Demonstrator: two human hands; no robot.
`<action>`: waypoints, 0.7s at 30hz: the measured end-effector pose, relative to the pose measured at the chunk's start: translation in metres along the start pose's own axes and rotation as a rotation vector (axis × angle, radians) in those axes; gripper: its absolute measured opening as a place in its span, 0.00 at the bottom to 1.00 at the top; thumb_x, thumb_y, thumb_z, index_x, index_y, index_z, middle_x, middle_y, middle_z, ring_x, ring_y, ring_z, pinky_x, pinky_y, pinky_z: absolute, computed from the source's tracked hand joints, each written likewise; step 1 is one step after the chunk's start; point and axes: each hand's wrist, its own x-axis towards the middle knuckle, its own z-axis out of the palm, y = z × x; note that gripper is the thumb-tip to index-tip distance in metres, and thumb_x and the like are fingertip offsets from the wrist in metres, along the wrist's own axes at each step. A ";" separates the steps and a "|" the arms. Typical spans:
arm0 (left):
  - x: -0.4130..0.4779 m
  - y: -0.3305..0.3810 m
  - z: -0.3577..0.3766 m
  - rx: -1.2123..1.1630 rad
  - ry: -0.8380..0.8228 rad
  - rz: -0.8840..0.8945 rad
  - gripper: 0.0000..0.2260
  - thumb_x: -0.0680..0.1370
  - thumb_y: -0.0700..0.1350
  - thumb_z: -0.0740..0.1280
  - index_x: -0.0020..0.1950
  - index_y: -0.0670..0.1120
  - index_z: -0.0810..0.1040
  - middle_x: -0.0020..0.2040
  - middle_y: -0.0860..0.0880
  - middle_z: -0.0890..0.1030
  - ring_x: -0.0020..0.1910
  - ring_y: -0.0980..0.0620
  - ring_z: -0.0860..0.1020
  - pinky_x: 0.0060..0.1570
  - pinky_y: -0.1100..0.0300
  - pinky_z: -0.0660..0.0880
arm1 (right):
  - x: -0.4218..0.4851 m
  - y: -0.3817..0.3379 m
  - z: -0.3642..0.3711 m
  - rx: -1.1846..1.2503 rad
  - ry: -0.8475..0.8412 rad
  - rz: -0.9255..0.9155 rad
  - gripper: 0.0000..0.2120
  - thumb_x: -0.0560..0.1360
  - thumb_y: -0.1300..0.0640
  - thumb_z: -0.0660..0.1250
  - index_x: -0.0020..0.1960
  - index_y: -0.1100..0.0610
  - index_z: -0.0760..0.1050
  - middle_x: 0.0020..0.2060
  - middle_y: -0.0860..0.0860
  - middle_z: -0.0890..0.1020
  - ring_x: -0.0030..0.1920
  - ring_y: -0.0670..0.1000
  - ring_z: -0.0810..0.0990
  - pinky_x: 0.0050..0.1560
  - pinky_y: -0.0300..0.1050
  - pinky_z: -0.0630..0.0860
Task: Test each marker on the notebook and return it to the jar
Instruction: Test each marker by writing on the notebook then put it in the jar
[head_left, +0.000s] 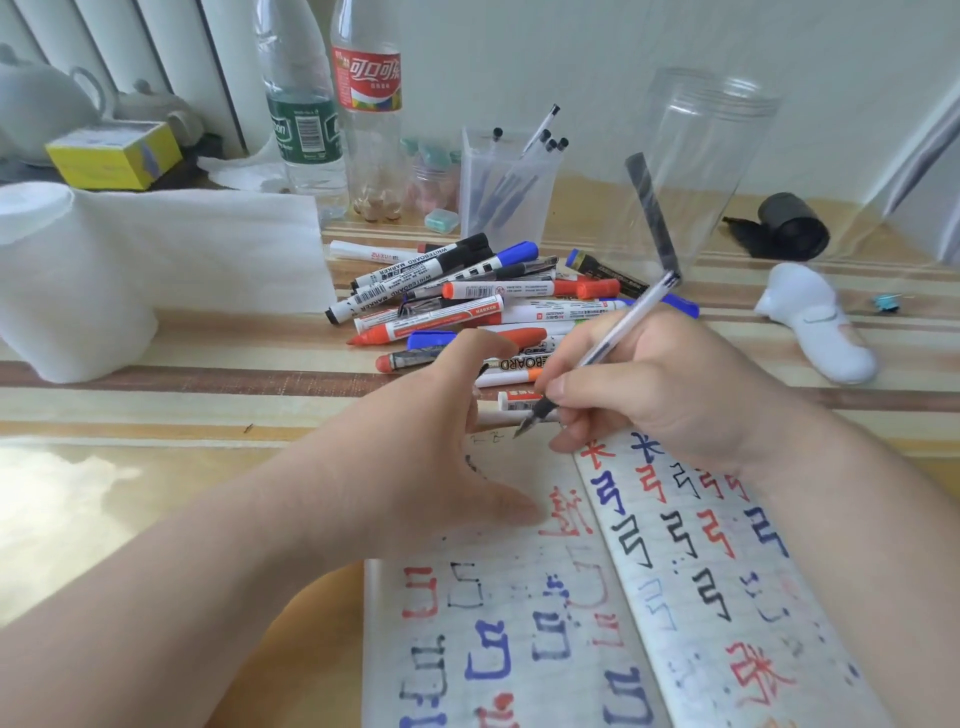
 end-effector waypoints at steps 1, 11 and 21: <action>0.001 0.001 0.001 0.008 0.004 -0.008 0.46 0.60 0.66 0.80 0.67 0.73 0.53 0.38 0.58 0.73 0.35 0.65 0.75 0.31 0.65 0.65 | 0.000 -0.001 0.000 -0.025 -0.001 -0.011 0.01 0.68 0.62 0.72 0.39 0.60 0.83 0.31 0.56 0.83 0.33 0.56 0.85 0.40 0.53 0.85; 0.006 0.006 0.001 0.043 0.008 -0.022 0.44 0.60 0.67 0.81 0.66 0.75 0.55 0.34 0.64 0.72 0.32 0.67 0.73 0.31 0.66 0.63 | 0.001 -0.004 0.003 -0.163 0.051 -0.026 0.10 0.74 0.69 0.72 0.38 0.58 0.81 0.27 0.51 0.80 0.29 0.48 0.82 0.42 0.61 0.86; 0.010 0.004 0.006 0.086 0.056 -0.029 0.37 0.66 0.64 0.78 0.65 0.72 0.56 0.35 0.59 0.71 0.32 0.62 0.72 0.32 0.63 0.65 | 0.003 -0.005 0.005 -0.287 0.070 -0.013 0.08 0.75 0.65 0.74 0.39 0.55 0.81 0.34 0.55 0.86 0.33 0.52 0.87 0.31 0.41 0.81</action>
